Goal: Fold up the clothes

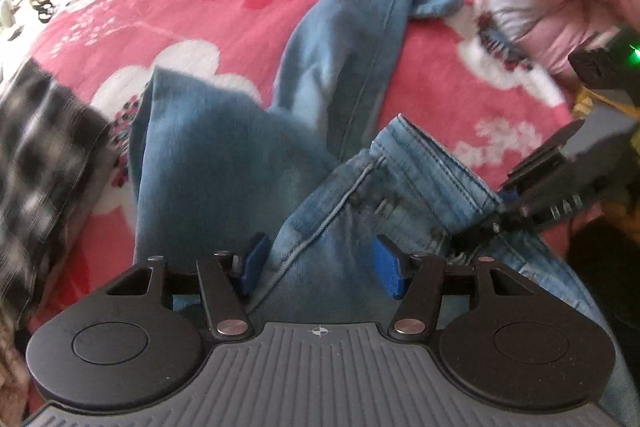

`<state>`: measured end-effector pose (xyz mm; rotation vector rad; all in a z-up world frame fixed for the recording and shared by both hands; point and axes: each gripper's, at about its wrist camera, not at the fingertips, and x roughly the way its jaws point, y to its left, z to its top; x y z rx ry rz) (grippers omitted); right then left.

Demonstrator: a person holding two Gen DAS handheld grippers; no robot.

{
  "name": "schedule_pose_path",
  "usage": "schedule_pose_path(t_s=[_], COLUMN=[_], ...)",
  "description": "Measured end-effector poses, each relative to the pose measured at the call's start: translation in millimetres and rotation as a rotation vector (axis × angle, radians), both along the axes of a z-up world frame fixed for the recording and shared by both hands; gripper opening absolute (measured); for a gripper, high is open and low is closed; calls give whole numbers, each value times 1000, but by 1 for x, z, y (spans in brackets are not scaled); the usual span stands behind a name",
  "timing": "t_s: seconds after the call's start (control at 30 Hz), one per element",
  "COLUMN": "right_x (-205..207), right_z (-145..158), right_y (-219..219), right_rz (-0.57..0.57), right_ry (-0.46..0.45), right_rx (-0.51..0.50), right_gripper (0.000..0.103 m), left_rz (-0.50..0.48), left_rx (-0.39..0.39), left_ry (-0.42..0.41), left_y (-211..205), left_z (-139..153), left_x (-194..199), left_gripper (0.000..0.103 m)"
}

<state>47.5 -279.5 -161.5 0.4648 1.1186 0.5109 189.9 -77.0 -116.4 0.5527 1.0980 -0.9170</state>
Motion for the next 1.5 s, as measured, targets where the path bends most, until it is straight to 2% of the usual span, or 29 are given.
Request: schedule_pose_path(t_s=[0.07, 0.17, 0.4, 0.63, 0.8, 0.9, 0.97, 1.03, 1.17, 1.23, 1.27, 1.33, 1.43, 1.5], right_x=[-7, -16, -46, -67, -79, -79, -76, -73, -67, -61, -60, -62, -75, -86], right_z=[21, 49, 89, 131, 160, 172, 175, 177, 171, 169, 169, 173, 181, 184], right_y=[1, 5, 8, 21, 23, 22, 22, 23, 23, 18, 13, -1, -34, -59], right_rz=[83, 198, 392, 654, 785, 816, 827, 831, 773, 700, 634, 495, 224, 29], right_ry=[-69, -158, -270, -379, -438, -459, -468, -479, -506, -470, -453, -423, -359, -304], right_rx=[-20, -45, -169, -367, -470, -500, -514, -524, -565, -553, -543, -509, -424, -340], right_gripper=[20, 20, 20, 20, 20, 19, 19, 19, 19, 23, 28, 53, 64, 70], left_rz=[-40, -157, -564, -952, -1112, -1146, -1119, -1032, -737, -594, -518, -373, -199, -119], left_rx=[-28, -46, -21, 0, -20, -28, -22, -36, -74, -95, -111, -148, -181, -199], left_ry=[22, 62, 133, 74, 73, 97, 105, 103, 80, 50, 49, 71, 101, 98], left_y=[-5, -19, -62, -87, -94, -89, -84, -81, -76, -73, -71, -68, -67, -67], left_z=[5, 12, 31, 51, 60, 62, 64, 67, 69, 68, 67, 63, 56, 54], left_x=[7, 15, -1, -42, -74, -95, -105, -108, -101, -98, -96, -91, -86, -86], left_gripper=[57, 57, 58, 58, 58, 53, 44, 40, 11, 8, 7, 7, 7, 7])
